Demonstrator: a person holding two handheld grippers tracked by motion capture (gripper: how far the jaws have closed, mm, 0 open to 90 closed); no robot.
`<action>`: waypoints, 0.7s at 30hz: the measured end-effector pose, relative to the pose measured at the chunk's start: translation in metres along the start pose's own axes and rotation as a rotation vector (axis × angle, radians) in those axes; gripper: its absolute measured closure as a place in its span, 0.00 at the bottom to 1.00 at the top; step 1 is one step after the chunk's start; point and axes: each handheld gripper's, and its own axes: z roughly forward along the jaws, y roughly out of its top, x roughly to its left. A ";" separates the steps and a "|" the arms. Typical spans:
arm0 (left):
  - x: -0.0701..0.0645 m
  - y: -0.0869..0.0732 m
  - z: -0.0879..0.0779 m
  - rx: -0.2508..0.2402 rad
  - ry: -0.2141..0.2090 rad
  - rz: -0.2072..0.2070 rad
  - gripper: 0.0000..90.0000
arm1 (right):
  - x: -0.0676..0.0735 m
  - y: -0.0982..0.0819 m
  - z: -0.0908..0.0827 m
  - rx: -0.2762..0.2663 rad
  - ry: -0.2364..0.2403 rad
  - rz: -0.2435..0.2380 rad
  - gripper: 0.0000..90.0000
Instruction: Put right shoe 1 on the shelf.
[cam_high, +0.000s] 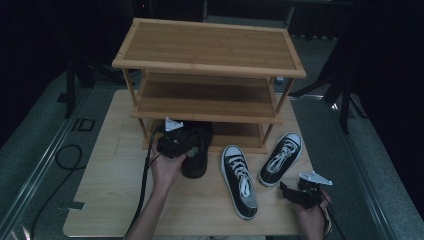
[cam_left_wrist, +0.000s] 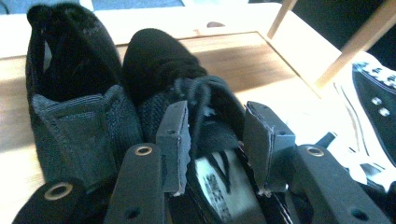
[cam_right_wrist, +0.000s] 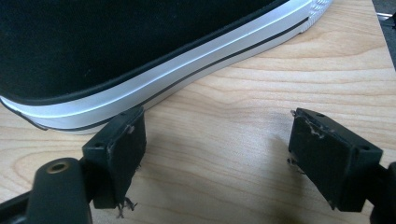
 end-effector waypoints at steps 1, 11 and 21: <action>-0.003 -0.002 -0.010 -0.002 -0.016 0.029 0.68 | 0.000 0.000 0.000 0.000 0.000 0.000 0.21; -0.012 -0.014 -0.048 -0.004 -0.081 0.115 0.80 | 0.000 0.000 0.000 -0.001 0.001 -0.003 0.21; -0.017 -0.042 -0.065 0.024 -0.076 0.157 1.00 | 0.000 0.000 0.000 0.001 0.001 0.000 0.21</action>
